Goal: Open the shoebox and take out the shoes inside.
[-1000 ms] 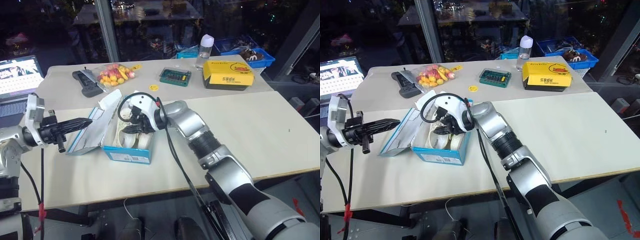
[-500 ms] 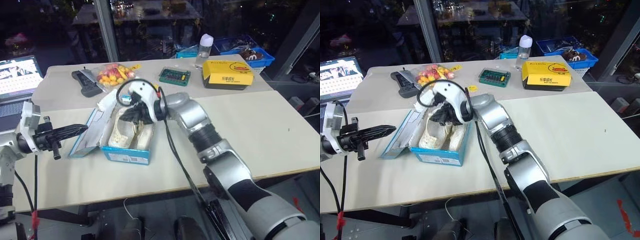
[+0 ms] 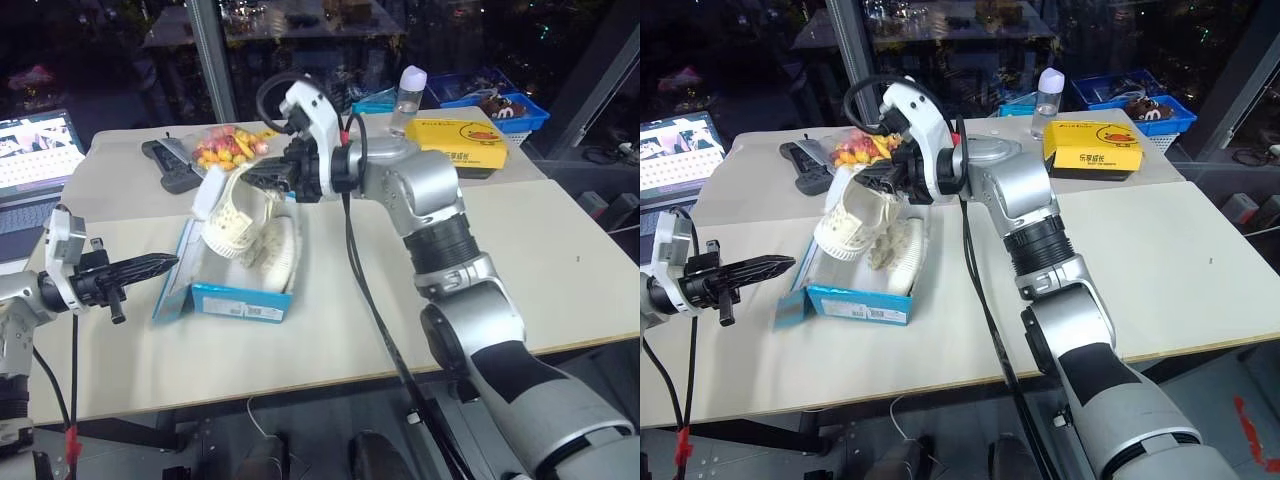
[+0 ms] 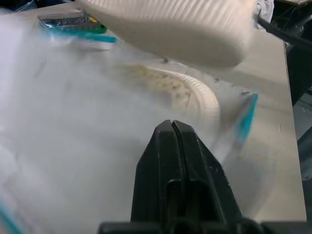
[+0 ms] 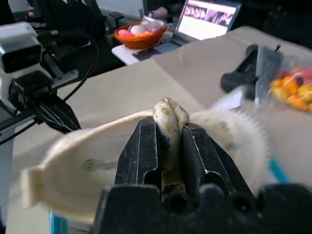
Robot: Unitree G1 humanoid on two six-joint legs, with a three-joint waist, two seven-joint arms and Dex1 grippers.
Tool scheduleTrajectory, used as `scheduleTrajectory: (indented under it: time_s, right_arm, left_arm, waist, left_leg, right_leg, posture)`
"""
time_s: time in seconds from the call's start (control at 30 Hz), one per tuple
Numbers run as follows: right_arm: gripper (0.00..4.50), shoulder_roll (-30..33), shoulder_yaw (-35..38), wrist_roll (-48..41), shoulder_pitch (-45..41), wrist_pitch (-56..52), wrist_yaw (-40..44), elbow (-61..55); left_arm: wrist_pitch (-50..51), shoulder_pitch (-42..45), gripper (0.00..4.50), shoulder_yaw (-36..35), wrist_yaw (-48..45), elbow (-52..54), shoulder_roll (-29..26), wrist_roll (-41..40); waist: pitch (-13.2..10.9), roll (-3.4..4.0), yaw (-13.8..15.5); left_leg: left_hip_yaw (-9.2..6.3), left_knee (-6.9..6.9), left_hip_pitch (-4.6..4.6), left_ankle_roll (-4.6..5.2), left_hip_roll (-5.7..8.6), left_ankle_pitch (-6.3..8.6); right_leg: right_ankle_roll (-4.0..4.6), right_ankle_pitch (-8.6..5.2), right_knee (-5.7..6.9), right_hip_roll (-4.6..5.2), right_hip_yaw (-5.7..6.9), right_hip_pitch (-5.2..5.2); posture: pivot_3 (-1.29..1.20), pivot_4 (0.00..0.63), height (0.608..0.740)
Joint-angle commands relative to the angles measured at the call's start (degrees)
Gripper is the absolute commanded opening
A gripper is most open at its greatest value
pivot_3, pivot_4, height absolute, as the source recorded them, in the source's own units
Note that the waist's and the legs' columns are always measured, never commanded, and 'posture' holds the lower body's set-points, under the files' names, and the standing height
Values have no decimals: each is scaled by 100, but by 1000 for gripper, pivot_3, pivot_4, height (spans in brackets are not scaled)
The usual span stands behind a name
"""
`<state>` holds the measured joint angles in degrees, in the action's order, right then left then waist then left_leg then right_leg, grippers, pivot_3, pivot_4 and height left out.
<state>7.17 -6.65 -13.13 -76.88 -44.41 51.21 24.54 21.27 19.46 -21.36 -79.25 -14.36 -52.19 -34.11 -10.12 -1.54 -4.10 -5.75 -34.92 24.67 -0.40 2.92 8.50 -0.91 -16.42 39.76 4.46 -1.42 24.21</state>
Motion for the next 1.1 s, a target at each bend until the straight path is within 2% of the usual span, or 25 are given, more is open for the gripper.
scheduleTrajectory:
  time_s: [0.03,0.17,0.4,0.63,0.77,0.87,0.97,1.03,1.07,1.1]
  right_arm:
    - [715,61,144,-174,-137,19,-49,-253]
    - [715,412,315,-236,-195,29,4,-192]
    - [715,1745,363,-154,-60,169,386,-155]
    - [715,2890,-487,848,544,1529,939,472]
    - [715,3160,-1063,1629,965,2464,918,1206]
    - [715,3115,-1183,1956,1101,2963,695,1695]
    - [1528,3074,-1183,2094,1075,3177,638,1939]
    - [2236,3075,-1197,2214,974,3345,623,1928]
    - [2434,3090,-1151,2169,898,3365,767,1769]
    - [2434,3092,-1080,2075,810,3314,953,1608]
  left_arm:
    - [-157,44,0,-154,-4,82,-56,-67]
    - [-184,34,0,-147,-21,82,-64,-54]
    - [-245,-61,0,-169,-11,110,-57,-58]
    - [-269,-46,0,-152,-4,68,-57,-52]
    - [-275,-33,0,-141,-13,51,-60,-45]
    - [-290,-23,0,-131,-13,33,-61,-31]
    - [-293,-26,0,-124,-17,30,-65,-23]
    - [-274,-28,0,-124,-4,50,-69,-32]
    - [-260,-38,0,-130,1,68,-77,-39]
    - [-253,-46,0,-135,6,80,-83,-42]
  waist:
    - [0,0,2]
    - [0,0,14]
    - [0,0,79]
    - [0,-1,9]
    - [0,-1,-2]
    - [-2,-1,-4]
    - [-2,0,-8]
    - [-3,0,4]
    - [-3,0,11]
    - [-3,0,13]
  left_leg:
    - [0,-1,0,0,0,0]
    - [0,-5,0,0,1,0]
    - [2,-5,5,0,12,0]
    - [16,-5,4,1,6,0]
    - [27,-6,1,1,0,0]
    - [33,-7,2,1,0,0]
    - [44,-8,-2,1,0,0]
    - [45,-10,-5,1,-1,0]
    - [45,-12,-5,1,-1,0]
    - [44,-13,-5,1,-1,0]
  right_leg:
    - [0,0,0,0,0,0]
    - [0,0,0,2,0,-4]
    - [0,0,-7,12,2,-5]
    - [-1,0,-11,7,-5,-8]
    - [-1,0,-8,1,-13,-7]
    - [-1,0,-8,2,-17,-5]
    - [-1,0,-5,2,-32,-6]
    - [-2,0,-5,1,-32,-9]
    - [-2,1,-5,1,-32,-10]
    - [-3,1,-5,1,-32,-10]
  posture:
    - [0,150,734]
    - [0,150,734]
    - [0,150,734]
    - [0,150,734]
    - [0,150,734]
    - [0,150,734]
    - [0,150,734]
    - [0,150,734]
    - [0,150,734]
    - [0,150,734]
